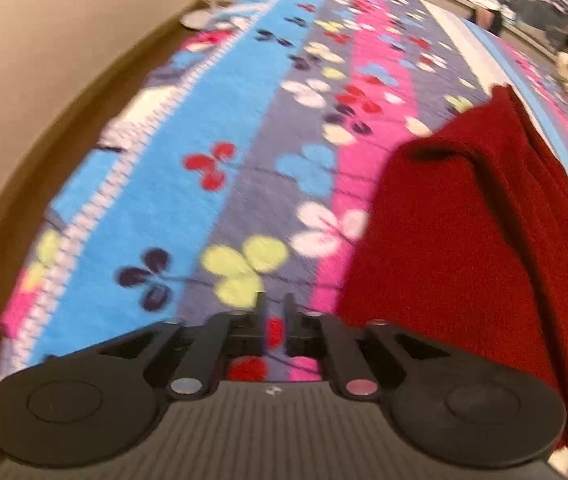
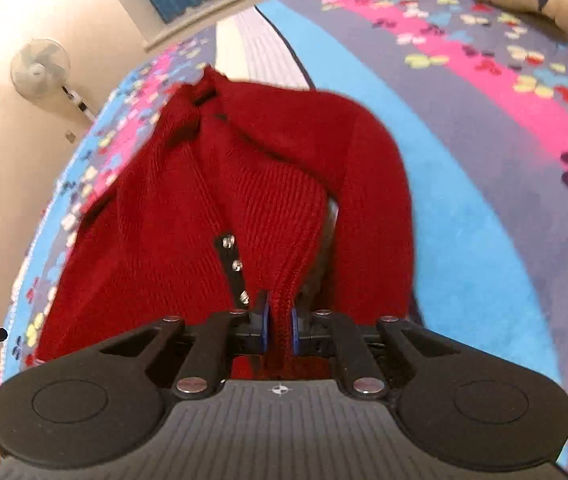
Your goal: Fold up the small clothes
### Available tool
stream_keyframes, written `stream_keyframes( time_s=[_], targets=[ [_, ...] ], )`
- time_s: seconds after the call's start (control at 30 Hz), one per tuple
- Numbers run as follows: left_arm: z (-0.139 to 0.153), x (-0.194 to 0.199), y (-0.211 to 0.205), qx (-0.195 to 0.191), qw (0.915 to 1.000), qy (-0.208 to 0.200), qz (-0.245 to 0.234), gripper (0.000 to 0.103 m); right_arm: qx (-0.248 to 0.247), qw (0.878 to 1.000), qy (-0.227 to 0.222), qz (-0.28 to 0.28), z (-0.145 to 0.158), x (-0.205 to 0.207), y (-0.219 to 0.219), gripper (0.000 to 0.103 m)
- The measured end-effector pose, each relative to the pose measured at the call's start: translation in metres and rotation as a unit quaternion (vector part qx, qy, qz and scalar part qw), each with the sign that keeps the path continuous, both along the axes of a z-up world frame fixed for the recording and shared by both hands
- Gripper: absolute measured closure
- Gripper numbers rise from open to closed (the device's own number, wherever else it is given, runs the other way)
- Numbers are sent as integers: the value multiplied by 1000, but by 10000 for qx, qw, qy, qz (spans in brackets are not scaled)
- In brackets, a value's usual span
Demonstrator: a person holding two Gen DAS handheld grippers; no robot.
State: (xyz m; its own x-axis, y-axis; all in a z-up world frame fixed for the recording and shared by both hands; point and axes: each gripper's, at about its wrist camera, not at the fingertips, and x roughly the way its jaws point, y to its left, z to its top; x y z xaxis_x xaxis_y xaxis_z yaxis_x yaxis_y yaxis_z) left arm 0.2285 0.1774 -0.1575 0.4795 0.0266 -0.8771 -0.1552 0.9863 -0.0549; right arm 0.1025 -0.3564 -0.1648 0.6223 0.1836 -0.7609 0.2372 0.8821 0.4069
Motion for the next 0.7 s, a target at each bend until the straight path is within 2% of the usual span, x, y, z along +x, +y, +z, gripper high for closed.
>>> stream_keyframes(
  time_s=[0.03, 0.07, 0.1, 0.13, 0.17, 0.2, 0.3, 0.4, 0.5, 0.57, 0.7],
  targets=[
    [-5, 1, -5, -101, 9999, 67, -80, 55, -14, 10000, 75, -48, -5, 8, 7, 89],
    [-11, 1, -9, -136, 9998, 92, -146, 35, -47, 9997, 166, -159, -7, 6, 8, 86],
    [-15, -1, -16, -115, 9996, 69, -244, 29, -77, 9994, 201, -262, -9, -1, 10, 81],
    [-19, -3, -22, -88, 9992, 77, -385, 27, -108, 9991, 219, -358, -8, -6, 11, 63],
    [-24, -5, -27, -89, 9986, 151, -508, 21, -129, 9988, 267, -384, -11, -6, 13, 53],
    [-31, -3, -32, -105, 9979, 230, -589, 20, -137, 9988, 301, -368, -12, -11, 14, 43],
    [-34, -12, -48, -290, 9963, 235, -774, 20, -317, 9987, 263, -303, -13, -27, 19, 42],
    [-23, -17, -62, -897, 9918, 191, -891, 20, -554, 9963, 186, -624, -15, -31, 16, 33],
    [-5, -16, -97, -1323, 9829, 120, -1278, 20, -409, 9952, 349, -822, -23, -23, 2, 33],
    [0, -12, -129, -1432, 9765, 156, -1602, 19, -261, 9948, 326, -924, -23, -21, -5, 33],
    [-11, 7, -207, -1520, 9616, 595, -2205, 18, -184, 9946, 205, -1002, -20, -26, -10, 33]
  ],
)
